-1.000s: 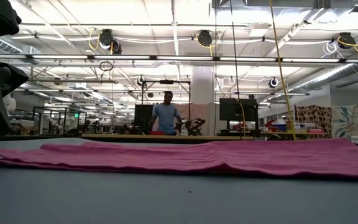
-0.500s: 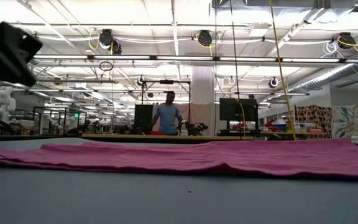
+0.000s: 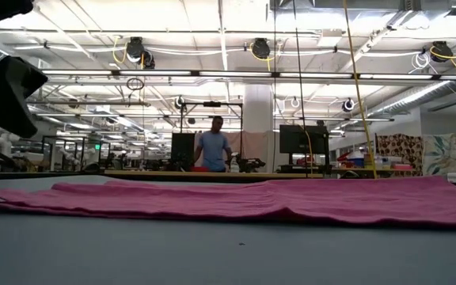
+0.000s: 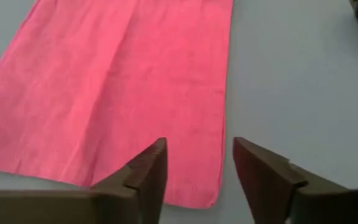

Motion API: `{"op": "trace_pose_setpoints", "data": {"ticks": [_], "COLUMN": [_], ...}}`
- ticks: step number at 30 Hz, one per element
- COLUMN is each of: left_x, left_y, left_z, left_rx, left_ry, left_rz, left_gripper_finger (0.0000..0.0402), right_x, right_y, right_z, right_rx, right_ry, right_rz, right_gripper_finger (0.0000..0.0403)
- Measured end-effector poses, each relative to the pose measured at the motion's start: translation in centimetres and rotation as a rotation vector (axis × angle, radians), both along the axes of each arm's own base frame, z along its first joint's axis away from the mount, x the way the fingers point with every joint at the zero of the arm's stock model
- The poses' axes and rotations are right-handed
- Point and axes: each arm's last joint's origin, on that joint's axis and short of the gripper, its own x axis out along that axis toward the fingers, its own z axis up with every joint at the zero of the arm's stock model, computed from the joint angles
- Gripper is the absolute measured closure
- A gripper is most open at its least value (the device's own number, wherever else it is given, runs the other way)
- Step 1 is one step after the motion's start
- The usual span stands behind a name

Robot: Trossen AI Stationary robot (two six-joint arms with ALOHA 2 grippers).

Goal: Roll towel into tight, uniform cylinder
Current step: Fold the pink towel

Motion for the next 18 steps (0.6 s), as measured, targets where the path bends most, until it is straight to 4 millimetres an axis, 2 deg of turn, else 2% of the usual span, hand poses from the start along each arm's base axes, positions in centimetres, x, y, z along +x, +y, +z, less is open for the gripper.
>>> {"op": "trace_pose_setpoints", "data": {"ticks": [2, 5, 9, 14, 16, 18], "left_x": [0.1, 0.7, 2.3, 2.9, 2.4, 1.9], "left_y": [0.1, 0.5, 1.0, 2.2, 3.0, 3.4], "left_z": [0.0, 0.7, 3.7, 9.3, 10.4, 10.4], "left_rx": [0.004, 0.049, 0.143, 0.226, 0.218, 0.174], "left_ry": [-0.005, -0.029, -0.113, -0.276, -0.303, -0.289], "left_rz": [0.006, -0.008, -0.092, -0.173, -0.180, -0.181], "left_gripper_finger": [0.0192, 0.0184, 0.0188, 0.0205, 0.0212, 0.0218], "right_x": [0.3, 0.6, 0.3, -1.4, -2.1, -2.3], "right_y": [-0.5, -1.9, -5.5, -9.7, -10.7, -10.8], "right_z": [0.5, 2.4, 6.7, 12.5, 13.8, 14.0], "right_rx": [-0.022, -0.060, -0.092, -0.071, -0.030, 0.018], "right_ry": [-0.012, -0.017, -0.048, -0.258, -0.312, -0.329], "right_rz": [0.001, 0.035, 0.056, 0.068, 0.057, 0.057], "right_gripper_finger": [0.0250, 0.0250, 0.0250, 0.0250, 0.0250, 0.0250]}}
